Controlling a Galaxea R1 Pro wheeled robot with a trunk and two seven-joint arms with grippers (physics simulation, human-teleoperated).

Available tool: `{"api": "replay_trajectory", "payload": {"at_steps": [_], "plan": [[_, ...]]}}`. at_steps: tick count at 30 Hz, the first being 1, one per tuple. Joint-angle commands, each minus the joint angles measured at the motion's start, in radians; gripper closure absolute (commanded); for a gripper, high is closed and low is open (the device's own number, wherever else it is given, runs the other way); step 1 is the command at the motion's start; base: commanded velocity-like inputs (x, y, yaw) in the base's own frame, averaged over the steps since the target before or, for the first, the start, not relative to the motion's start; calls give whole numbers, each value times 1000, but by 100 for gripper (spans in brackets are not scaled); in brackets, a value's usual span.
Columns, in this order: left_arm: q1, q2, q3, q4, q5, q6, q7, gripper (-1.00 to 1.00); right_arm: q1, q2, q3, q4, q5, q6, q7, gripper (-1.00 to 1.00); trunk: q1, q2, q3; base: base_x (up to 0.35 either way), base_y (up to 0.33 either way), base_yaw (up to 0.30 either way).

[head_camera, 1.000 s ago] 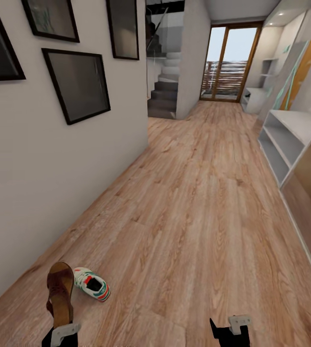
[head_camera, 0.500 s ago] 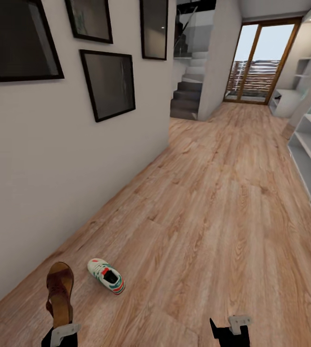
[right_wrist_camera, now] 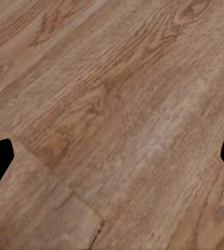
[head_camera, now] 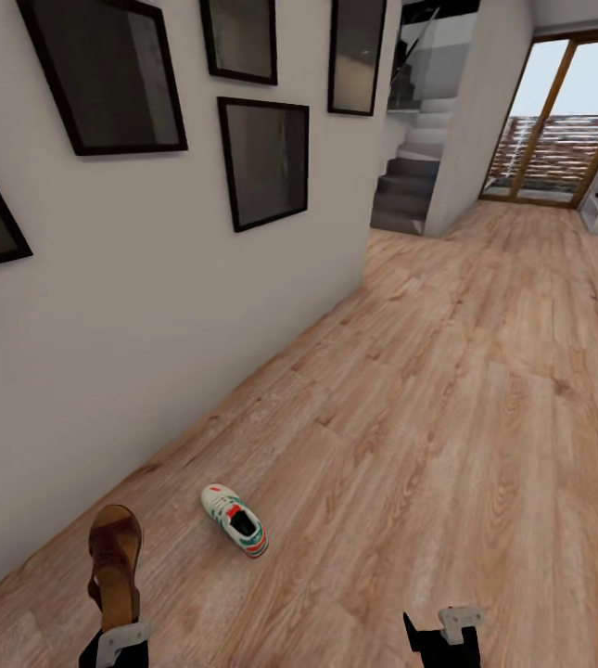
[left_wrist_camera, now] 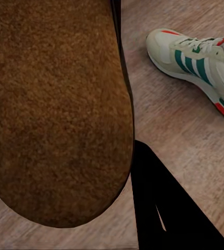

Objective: Pick up the two gym shoes and the two sandals from the corridor floor and place them onto the hallstand (shoe rack) in the corridor, making sure they are on the rack and not on the floor. Arrange them so the two gym shoes are next to each other and the two sandals are next to each other.

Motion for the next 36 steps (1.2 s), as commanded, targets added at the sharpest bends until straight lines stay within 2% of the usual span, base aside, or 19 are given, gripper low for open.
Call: {"api": "replay_trajectory", "payload": {"at_steps": [1,11,24,36], "plan": [[-1,0,9,1,-11,-3,-4,100,0,0,-9,0,5,-3,7,-100,0,0,-1,0,0,279],[-1,-3,9,1,-14,-3,-4,100,0,0,-9,0,5,-3,7,-100,0,0,-1,37,-61,279],[-1,-3,9,1,-15,-2,-4,100,0,0,-9,0,5,-3,7,-100,0,0,-1,115,-244,279],[-1,-3,9,1,-14,-2,-4,100,0,1,-9,0,5,-3,7,-100,0,0,5,13,-271,276]]}}
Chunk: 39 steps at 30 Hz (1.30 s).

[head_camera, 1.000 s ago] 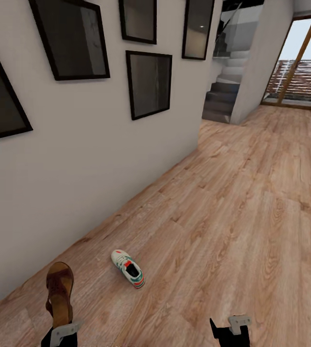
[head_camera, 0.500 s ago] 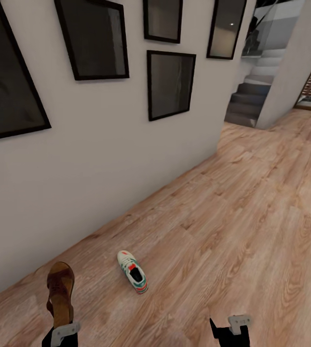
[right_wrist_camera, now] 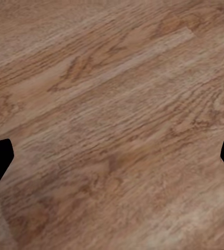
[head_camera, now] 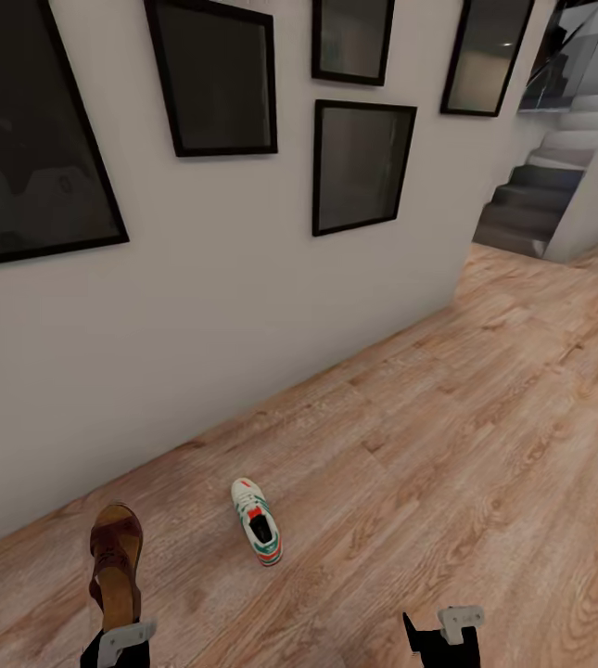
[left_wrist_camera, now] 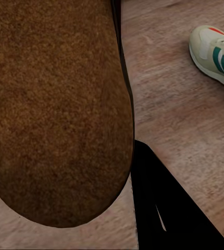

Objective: Pick up the two gym shoes and the two sandals from the corridor floor and place them onto the hallstand (shoe rack) in the corridor, making sure they are on the rack and not on the floor. Arrange them so the two gym shoes are next to each other and the two sandals are next to each other.

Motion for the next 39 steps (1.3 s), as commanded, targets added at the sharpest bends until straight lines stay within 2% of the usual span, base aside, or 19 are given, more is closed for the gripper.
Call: {"api": "replay_trajectory", "payload": {"at_steps": [1,23,31,39], "plan": [[-1,0,9,1,-12,-3,-4,100,0,0,-9,0,5,-3,7,-100,0,0,0,1,-273,269],[-1,1,9,1,-10,-3,-3,100,0,0,-9,0,5,-3,7,-100,0,0,18,-32,-263,260],[-1,2,9,1,-10,-3,-3,100,0,0,-9,0,5,-3,7,-100,0,0,24,-2,-44,238],[-1,2,9,1,-10,-3,-3,100,0,-1,-9,-1,5,-3,8,-100,0,0,25,0,-2,60]]}}
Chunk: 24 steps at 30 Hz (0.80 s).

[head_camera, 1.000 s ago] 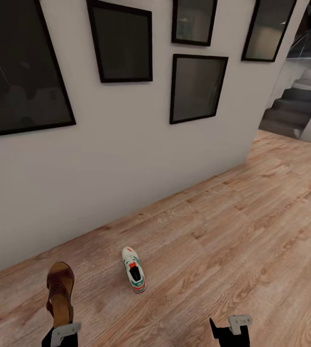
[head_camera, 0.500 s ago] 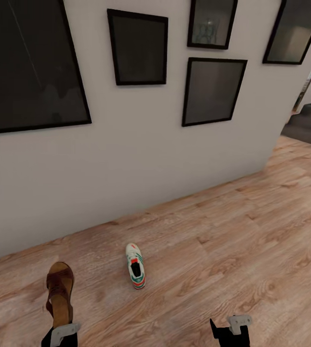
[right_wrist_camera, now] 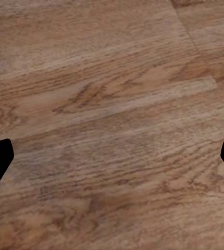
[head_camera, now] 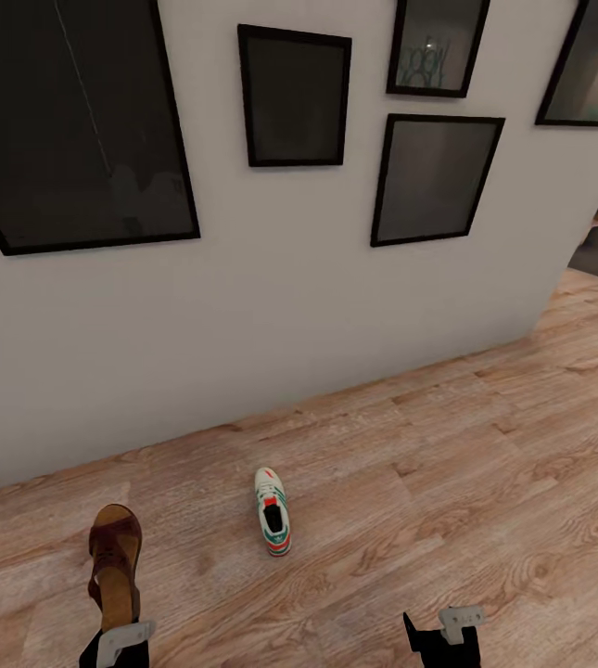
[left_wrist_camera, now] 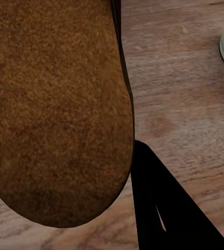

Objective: Pick up the two gym shoes and the two sandals from the corridor floor and place them onto the hallstand (shoe rack) in the corridor, making sure they are on the rack and not on the floor. Arrange them so the two gym shoes are next to each other and the two sandals are next to each other.

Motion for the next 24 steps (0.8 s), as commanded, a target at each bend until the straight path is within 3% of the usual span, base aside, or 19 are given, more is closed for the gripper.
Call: {"api": "replay_trajectory", "payload": {"at_steps": [1,24], "plan": [[-1,0,9,1,-12,-3,-4,100,-1,0,-9,1,6,-3,7,-100,0,0,-1,0,0,10],[-1,2,10,1,-10,-3,-3,100,-1,2,-9,-1,5,-5,8,-100,0,0,-1,-5,-17,1]]}}
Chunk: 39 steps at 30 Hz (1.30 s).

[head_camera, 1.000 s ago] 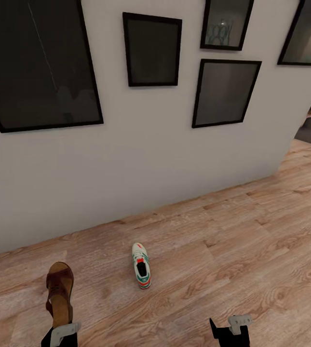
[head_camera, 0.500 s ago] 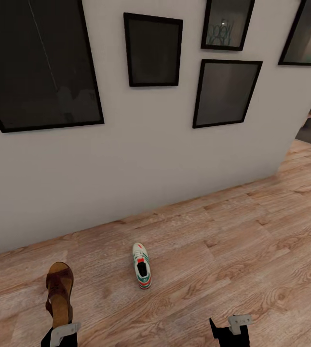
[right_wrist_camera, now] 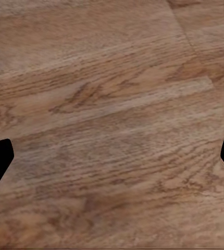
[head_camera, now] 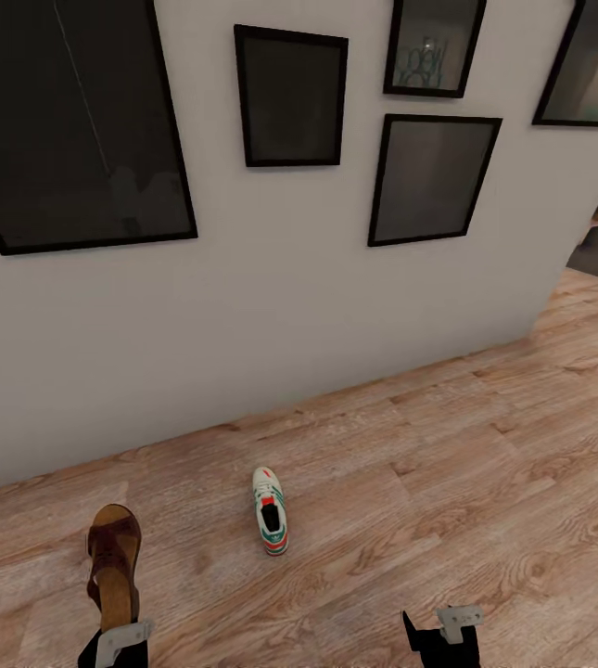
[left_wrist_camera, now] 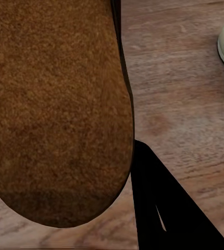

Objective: Pick up the two gym shoes and the two sandals from the corridor floor and place them onto the hallstand (shoe rack) in the corridor, making sure they are on the rack and not on the floor. Arrange them so the two gym shoes are next to each other and the two sandals are next to each other.

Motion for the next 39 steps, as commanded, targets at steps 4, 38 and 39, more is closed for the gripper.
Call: {"api": "replay_trajectory", "payload": {"at_steps": [4,38,39], "plan": [[-1,0,10,0,-12,-3,-3,100,-1,0,-9,1,5,-3,7,-100,0,0,-1,-74,-234,47],[-154,23,2,-36,-24,117,-13,100,-21,145,-8,-274,7,209,-113,-100,0,0,3,-22,-44,86],[-183,26,1,-37,-25,149,-13,100,-36,167,-7,-310,7,262,-127,-100,0,0,3,0,0,0]]}}
